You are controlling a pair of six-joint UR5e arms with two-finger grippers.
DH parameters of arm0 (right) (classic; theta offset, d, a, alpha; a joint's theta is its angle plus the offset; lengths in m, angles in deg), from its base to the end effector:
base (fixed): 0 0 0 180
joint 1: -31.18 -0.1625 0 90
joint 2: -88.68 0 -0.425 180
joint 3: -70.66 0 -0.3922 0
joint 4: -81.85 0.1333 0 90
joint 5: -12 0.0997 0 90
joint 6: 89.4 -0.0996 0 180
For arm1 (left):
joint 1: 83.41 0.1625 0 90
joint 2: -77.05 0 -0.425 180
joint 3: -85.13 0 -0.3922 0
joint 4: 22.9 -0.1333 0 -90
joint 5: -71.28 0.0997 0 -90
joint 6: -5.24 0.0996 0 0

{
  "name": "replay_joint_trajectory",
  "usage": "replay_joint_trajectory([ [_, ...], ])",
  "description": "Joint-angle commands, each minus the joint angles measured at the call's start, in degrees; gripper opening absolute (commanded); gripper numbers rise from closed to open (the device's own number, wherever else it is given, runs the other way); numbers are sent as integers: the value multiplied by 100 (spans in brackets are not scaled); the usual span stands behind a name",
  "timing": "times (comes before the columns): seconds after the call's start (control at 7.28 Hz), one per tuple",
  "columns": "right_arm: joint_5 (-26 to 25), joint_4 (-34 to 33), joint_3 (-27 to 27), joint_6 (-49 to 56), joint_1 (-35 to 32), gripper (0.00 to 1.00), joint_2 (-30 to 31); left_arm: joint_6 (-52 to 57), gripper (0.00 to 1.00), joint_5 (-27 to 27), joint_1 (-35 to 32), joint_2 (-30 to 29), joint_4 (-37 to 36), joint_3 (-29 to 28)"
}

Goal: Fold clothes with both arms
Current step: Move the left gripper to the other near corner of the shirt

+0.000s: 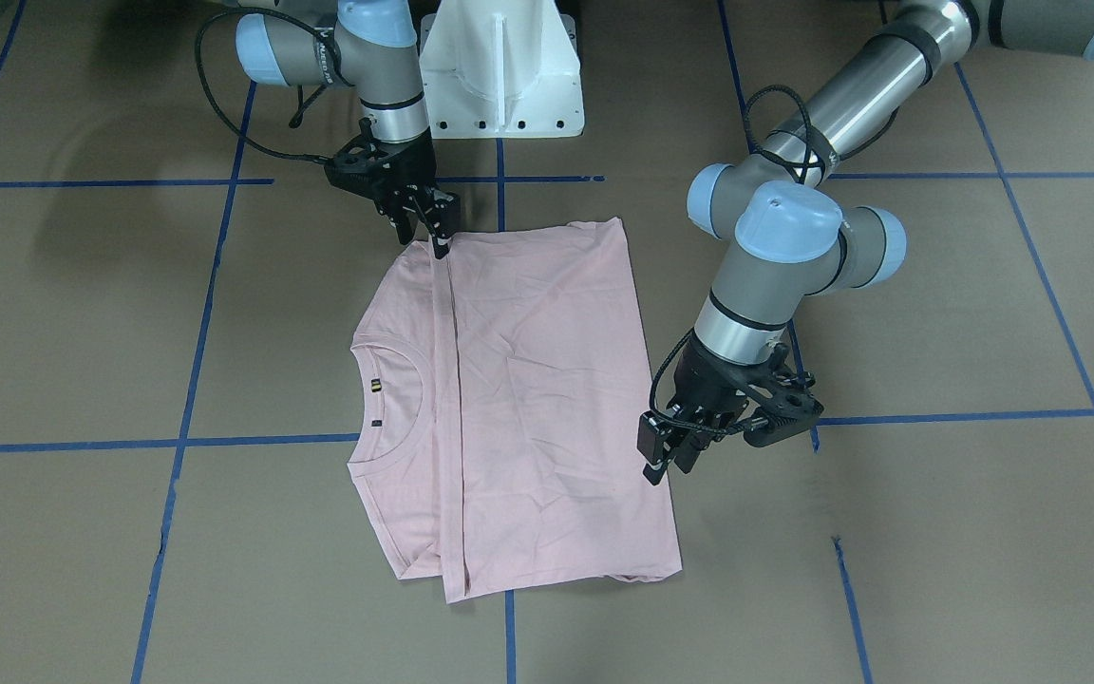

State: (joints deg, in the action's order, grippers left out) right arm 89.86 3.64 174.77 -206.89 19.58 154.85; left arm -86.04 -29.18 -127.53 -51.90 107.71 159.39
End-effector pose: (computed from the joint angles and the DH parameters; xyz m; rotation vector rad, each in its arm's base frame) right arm -0.5761 -0.2757 0.2970 0.0788 -0.9050 0.7279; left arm 0.4650 -0.6115 0.2922 0.2580 1.1124 -0.6047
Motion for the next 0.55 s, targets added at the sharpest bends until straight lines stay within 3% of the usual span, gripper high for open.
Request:
replay_joint_trajectory([
  [0.0, 0, 8, 4, 15, 0, 0, -7, -12, 53, 0, 0, -7, -9, 1],
  [0.41, 0, 8, 57, 51, 0, 0, -7, -92, 54, 0, 9, -7, -9, 1],
])
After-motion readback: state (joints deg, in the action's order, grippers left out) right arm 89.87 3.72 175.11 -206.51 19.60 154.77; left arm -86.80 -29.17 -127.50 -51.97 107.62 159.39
